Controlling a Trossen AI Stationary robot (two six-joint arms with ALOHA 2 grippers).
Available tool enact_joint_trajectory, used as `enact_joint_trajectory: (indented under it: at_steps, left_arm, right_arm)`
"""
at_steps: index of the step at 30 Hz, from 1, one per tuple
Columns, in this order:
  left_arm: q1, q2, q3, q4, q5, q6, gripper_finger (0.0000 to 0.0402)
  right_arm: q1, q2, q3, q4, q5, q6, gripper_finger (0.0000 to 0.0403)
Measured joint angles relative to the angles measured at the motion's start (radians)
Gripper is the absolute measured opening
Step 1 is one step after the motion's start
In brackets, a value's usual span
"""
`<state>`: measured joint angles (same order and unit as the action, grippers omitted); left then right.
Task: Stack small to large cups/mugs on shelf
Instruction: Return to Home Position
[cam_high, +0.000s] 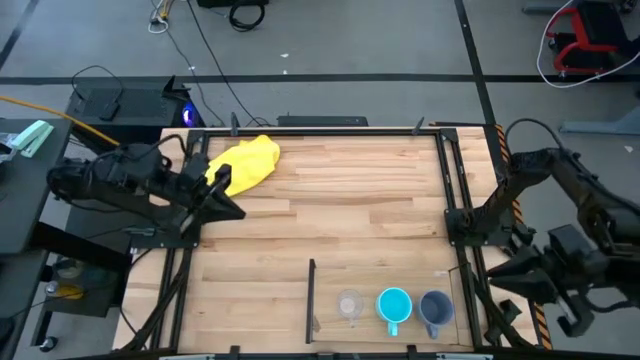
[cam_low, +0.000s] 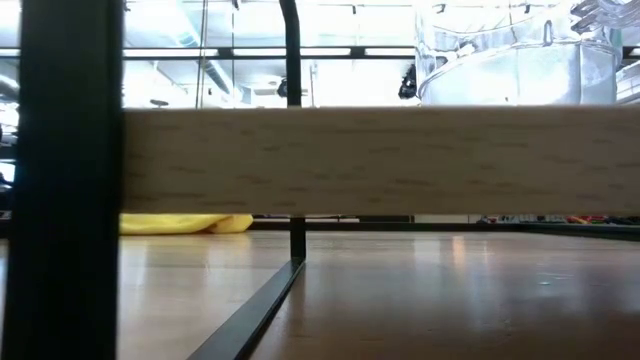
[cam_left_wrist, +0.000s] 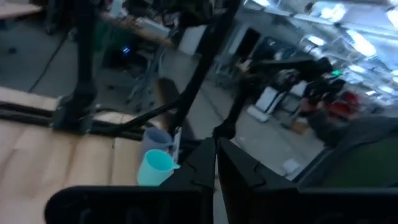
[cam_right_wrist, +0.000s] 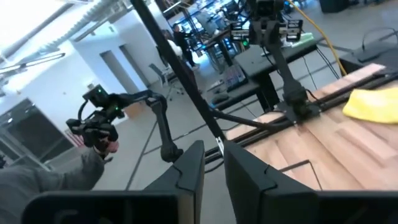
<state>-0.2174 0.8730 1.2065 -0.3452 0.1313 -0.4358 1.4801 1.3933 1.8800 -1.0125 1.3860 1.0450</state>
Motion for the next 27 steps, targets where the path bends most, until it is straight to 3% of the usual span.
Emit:
enact_joint_trajectory:
  at_steps: [4,8,11,13,15,17,27]
  left_arm:
    - [0.016,-0.085,-0.122,0.059,0.011,-0.025,0.0021]
    - [0.048,-0.136,-0.186,0.063,0.001,-0.049,0.0027]
    - [0.066,-0.146,-0.201,0.060,0.001,-0.051,0.0032]
    - [0.070,-0.147,-0.201,0.071,0.002,-0.050,0.0035]
    - [0.070,-0.148,-0.201,0.084,0.009,-0.040,0.0036]
    - [0.070,-0.147,-0.201,0.110,0.039,-0.018,0.0035]
    - [0.115,-0.193,-0.200,0.156,0.150,0.059,0.0023]
  right_arm:
    - [-0.064,0.000,-0.022,0.085,-0.071,-0.070,0.0069]
    - [-0.162,-0.003,-0.011,0.258,-0.193,-0.338,0.0069]
    - [-0.261,-0.009,-0.011,0.493,-0.446,-0.601,0.0069]
    - [-0.322,-0.009,-0.011,0.640,-0.679,-0.775,0.0069]
    - [-0.375,-0.013,-0.011,0.727,-0.879,-0.873,0.0069]
    - [-0.415,-0.025,-0.011,0.749,-0.995,-0.914,0.0069]
    - [-0.560,-0.257,-0.010,0.549,-1.009,-0.963,0.0069]
